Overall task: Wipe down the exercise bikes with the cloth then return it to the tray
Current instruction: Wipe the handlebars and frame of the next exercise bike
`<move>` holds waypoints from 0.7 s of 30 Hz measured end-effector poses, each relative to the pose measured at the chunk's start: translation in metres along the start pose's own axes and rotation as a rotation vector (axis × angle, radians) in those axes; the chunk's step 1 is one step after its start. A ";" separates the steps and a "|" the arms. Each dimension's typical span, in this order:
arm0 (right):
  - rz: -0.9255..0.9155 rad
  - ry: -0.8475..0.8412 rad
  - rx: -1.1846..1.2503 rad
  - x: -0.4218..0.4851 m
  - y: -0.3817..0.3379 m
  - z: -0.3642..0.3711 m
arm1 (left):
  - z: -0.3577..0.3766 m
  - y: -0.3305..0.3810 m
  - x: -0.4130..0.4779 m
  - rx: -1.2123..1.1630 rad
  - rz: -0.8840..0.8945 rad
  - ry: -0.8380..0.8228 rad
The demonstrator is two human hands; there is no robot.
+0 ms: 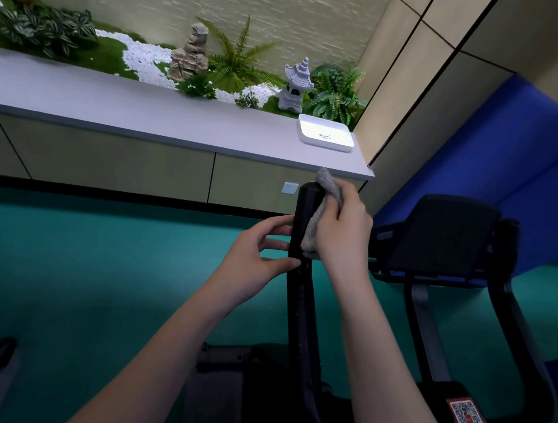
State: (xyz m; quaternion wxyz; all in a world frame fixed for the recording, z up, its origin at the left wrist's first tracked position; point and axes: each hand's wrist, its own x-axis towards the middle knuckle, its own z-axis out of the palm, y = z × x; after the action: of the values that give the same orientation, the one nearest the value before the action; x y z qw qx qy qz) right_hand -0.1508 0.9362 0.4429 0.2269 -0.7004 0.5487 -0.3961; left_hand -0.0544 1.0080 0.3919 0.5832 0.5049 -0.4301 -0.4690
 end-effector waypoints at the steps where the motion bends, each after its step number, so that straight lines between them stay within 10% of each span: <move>1: 0.036 -0.018 0.022 -0.002 0.002 0.002 | 0.000 0.000 0.000 -0.003 0.000 0.002; 21: 0.260 -0.253 0.187 -0.049 0.040 -0.008 | -0.005 -0.011 0.000 -0.034 0.033 -0.005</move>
State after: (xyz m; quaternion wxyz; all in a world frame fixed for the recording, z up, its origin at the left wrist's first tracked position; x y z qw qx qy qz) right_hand -0.1850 0.9714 0.4022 0.4073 -0.6438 0.5626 -0.3212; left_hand -0.0510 1.0086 0.3809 0.5981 0.4866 -0.4318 -0.4680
